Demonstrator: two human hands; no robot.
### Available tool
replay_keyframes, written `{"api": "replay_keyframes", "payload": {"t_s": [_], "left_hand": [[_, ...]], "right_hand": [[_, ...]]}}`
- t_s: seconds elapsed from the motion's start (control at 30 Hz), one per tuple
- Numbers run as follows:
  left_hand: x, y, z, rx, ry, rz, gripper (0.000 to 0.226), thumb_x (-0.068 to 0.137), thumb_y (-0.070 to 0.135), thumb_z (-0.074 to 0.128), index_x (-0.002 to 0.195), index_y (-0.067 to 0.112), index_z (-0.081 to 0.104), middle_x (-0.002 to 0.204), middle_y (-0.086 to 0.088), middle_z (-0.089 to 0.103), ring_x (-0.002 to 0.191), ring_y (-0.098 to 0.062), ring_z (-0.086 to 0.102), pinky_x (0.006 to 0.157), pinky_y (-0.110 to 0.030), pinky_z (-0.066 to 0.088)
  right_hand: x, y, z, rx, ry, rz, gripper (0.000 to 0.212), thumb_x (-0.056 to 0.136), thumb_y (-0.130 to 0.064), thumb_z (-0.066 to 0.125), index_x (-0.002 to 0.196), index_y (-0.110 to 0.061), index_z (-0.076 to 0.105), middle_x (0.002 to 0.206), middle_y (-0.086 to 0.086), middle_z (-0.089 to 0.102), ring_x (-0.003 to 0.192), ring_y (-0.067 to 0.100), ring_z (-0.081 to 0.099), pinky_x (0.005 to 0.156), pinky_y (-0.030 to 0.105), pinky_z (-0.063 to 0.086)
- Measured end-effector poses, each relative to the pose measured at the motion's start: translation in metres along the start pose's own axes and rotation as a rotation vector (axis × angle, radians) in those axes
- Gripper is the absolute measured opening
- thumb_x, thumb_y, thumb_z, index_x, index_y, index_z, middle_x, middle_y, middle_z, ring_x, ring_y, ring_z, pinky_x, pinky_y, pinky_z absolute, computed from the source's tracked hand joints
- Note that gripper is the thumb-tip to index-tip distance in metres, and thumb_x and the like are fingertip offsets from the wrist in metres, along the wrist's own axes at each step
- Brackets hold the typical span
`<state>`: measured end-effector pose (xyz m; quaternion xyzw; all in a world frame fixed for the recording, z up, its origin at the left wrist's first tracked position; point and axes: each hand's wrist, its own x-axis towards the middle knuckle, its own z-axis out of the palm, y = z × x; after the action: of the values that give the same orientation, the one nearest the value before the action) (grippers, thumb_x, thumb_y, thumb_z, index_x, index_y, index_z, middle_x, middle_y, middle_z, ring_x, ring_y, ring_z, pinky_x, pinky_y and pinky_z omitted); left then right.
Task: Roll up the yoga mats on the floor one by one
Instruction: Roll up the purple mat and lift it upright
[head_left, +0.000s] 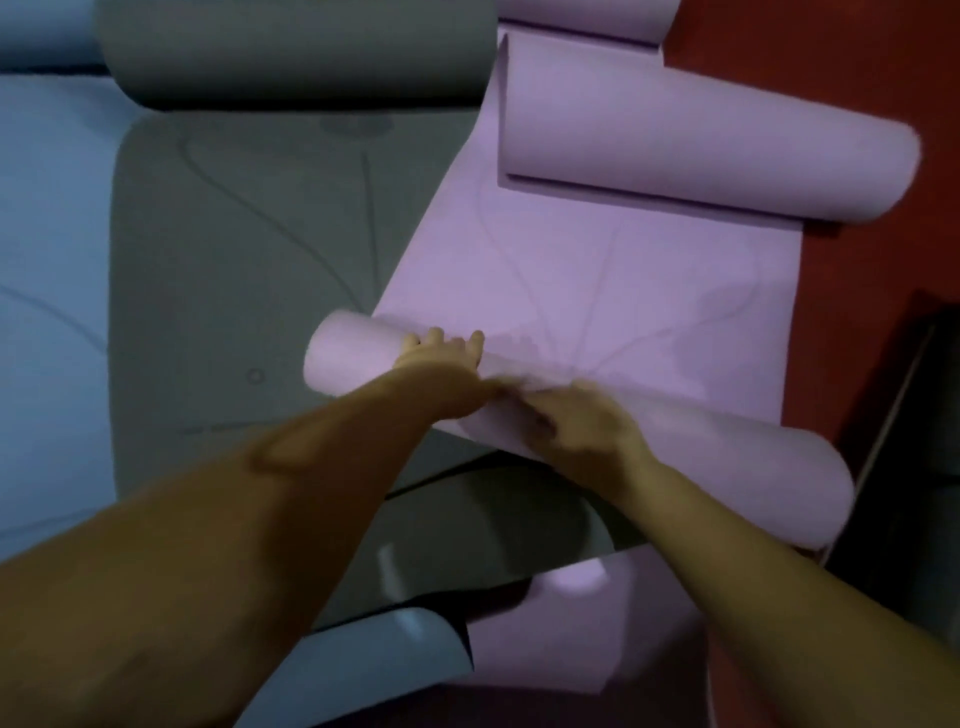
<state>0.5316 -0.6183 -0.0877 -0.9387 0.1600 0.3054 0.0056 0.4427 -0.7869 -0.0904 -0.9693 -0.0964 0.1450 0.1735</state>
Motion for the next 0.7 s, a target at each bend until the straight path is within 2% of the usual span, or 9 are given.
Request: {"api": "replay_keyframes", "payload": {"t_s": [0.07,0.13,0.17,0.23,0.3,0.4,0.47,0.57,0.7], "left_hand": [[-0.012,-0.010,0.016,0.176,-0.029,0.050,0.100,0.079,0.087,0.037,0.154,0.024,0.022,0.152,-0.010,0.035,0.138,-0.034,0.031,0.110,-0.048,0.023],[-0.025,-0.021,0.022,0.261,-0.058,0.109,0.098,0.068,0.090,0.048,0.143,0.027,0.040,0.138,-0.010,0.043,0.128,-0.033,0.037,0.105,-0.047,0.027],[-0.031,-0.025,0.025,0.281,-0.061,0.137,0.093,0.064,0.091,0.052,0.134,0.030,0.049,0.129,-0.008,0.045,0.123,-0.030,0.038,0.102,-0.045,0.028],[-0.039,-0.030,0.028,0.251,-0.042,0.186,0.085,0.060,0.088,0.058,0.121,0.030,0.054,0.119,-0.004,0.046,0.117,-0.028,0.041,0.099,-0.044,0.030],[-0.049,-0.030,0.035,0.127,-0.092,0.207,0.084,0.061,0.079,0.069,0.123,0.027,0.046,0.120,-0.003,0.053,0.113,-0.028,0.052,0.094,-0.039,0.037],[-0.072,-0.033,0.050,0.094,-0.161,0.208,0.093,0.069,0.063,0.075,0.141,0.025,0.030,0.127,-0.003,0.058,0.114,-0.028,0.058,0.088,-0.036,0.044],[-0.090,-0.035,0.059,0.198,-0.068,0.259,0.076,0.076,0.057,0.071,0.136,0.024,0.039,0.127,-0.004,0.056,0.118,-0.027,0.054,0.092,-0.036,0.043],[-0.129,-0.035,0.066,0.198,0.124,0.277,0.039,0.087,0.044,0.060,0.119,0.022,0.052,0.120,-0.005,0.060,0.111,-0.028,0.057,0.085,-0.035,0.042],[-0.188,-0.057,0.050,0.253,0.352,0.191,0.028,0.092,0.027,0.054,0.118,0.017,0.053,0.116,-0.009,0.059,0.105,-0.033,0.057,0.075,-0.036,0.035]], "right_hand": [[0.000,0.027,-0.014,-0.060,0.050,0.136,0.061,0.079,-0.064,0.048,0.128,-0.029,0.062,0.125,0.006,0.058,0.117,0.034,0.051,0.099,0.041,0.040],[-0.010,0.050,-0.023,-0.021,-0.098,0.276,0.096,0.068,-0.071,0.067,0.149,-0.029,0.037,0.152,0.004,0.038,0.139,0.028,0.033,0.113,0.042,0.029],[-0.018,0.057,-0.022,-0.006,-0.227,0.301,0.108,0.065,-0.072,0.070,0.153,-0.028,0.027,0.157,0.003,0.033,0.143,0.027,0.030,0.115,0.041,0.028],[-0.032,0.053,-0.015,0.006,-0.466,0.292,0.105,0.068,-0.067,0.073,0.154,-0.028,0.025,0.154,0.002,0.039,0.137,0.027,0.040,0.110,0.038,0.035],[-0.047,0.047,-0.002,-0.068,-0.549,0.261,0.103,0.060,-0.074,0.070,0.149,-0.035,0.033,0.141,0.000,0.050,0.127,0.025,0.050,0.104,0.040,0.042],[-0.072,0.034,0.006,-0.098,-0.485,0.213,0.095,0.054,-0.080,0.063,0.136,-0.036,0.048,0.109,-0.004,0.054,0.104,0.020,0.054,0.092,0.038,0.048],[-0.089,0.027,0.005,-0.102,-0.443,0.167,0.079,0.063,-0.069,0.072,0.131,-0.031,0.055,0.101,-0.004,0.051,0.096,0.018,0.053,0.088,0.035,0.047],[-0.112,0.008,-0.002,-0.058,-0.357,0.198,0.073,0.062,-0.060,0.079,0.125,-0.032,0.055,0.108,-0.002,0.054,0.102,0.022,0.057,0.088,0.036,0.047],[-0.131,-0.052,-0.020,-0.277,-0.159,0.214,0.071,0.068,-0.063,0.073,0.128,-0.032,0.049,0.118,-0.001,0.063,0.106,0.027,0.061,0.087,0.038,0.046]]}}
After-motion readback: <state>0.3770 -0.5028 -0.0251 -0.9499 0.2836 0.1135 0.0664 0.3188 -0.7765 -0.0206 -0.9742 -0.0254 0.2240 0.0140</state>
